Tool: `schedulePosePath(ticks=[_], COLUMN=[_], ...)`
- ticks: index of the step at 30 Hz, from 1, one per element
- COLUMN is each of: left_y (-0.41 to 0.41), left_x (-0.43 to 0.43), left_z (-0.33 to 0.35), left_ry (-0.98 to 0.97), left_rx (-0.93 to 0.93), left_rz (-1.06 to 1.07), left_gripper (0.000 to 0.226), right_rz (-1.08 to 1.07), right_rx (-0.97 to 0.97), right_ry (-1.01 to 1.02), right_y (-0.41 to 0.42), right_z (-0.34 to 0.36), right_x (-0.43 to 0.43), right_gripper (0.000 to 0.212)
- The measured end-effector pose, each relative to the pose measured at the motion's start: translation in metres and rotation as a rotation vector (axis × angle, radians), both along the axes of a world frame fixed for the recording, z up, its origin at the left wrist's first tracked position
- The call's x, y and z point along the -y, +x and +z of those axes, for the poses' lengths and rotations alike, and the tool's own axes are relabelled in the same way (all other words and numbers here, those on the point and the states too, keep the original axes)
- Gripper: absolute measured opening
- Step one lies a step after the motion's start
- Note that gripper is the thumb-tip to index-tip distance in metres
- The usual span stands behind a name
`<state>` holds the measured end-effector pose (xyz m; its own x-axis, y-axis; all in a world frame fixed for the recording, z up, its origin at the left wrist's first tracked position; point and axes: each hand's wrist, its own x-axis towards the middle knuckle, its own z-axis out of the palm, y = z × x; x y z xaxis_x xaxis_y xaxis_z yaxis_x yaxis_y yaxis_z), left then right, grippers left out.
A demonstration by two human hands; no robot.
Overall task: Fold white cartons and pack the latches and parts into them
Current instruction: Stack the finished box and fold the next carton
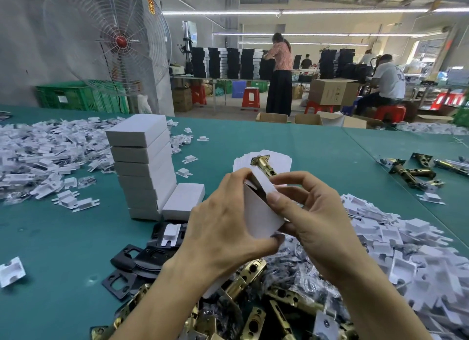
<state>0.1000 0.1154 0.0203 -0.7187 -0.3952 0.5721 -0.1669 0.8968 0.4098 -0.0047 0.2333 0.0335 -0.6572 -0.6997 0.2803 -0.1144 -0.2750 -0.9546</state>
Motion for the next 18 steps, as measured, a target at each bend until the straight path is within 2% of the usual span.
schedulePosePath(ticks=[7,9,18], left_y=[0.0026,0.0018,0.001], left_x=[0.0057,0.0056,0.0057], left_z=[0.0025,0.0015,-0.0022], left_ry=[0.046,0.032,0.035], left_rx=[-0.057,-0.045,-0.051], left_rz=[-0.037,-0.048,-0.045], left_gripper=[0.086,0.086,0.091], right_rz=[0.029,0.021,-0.037], right_rx=[0.082,0.058,-0.155], right_ry=[-0.008,-0.003,0.031], right_y=[-0.0045,-0.0047,0.0], right_z=[0.0058,0.0053,0.0064], right_x=[-0.0068,-0.0078,-0.0063], right_gripper=[0.014,0.007,0.011])
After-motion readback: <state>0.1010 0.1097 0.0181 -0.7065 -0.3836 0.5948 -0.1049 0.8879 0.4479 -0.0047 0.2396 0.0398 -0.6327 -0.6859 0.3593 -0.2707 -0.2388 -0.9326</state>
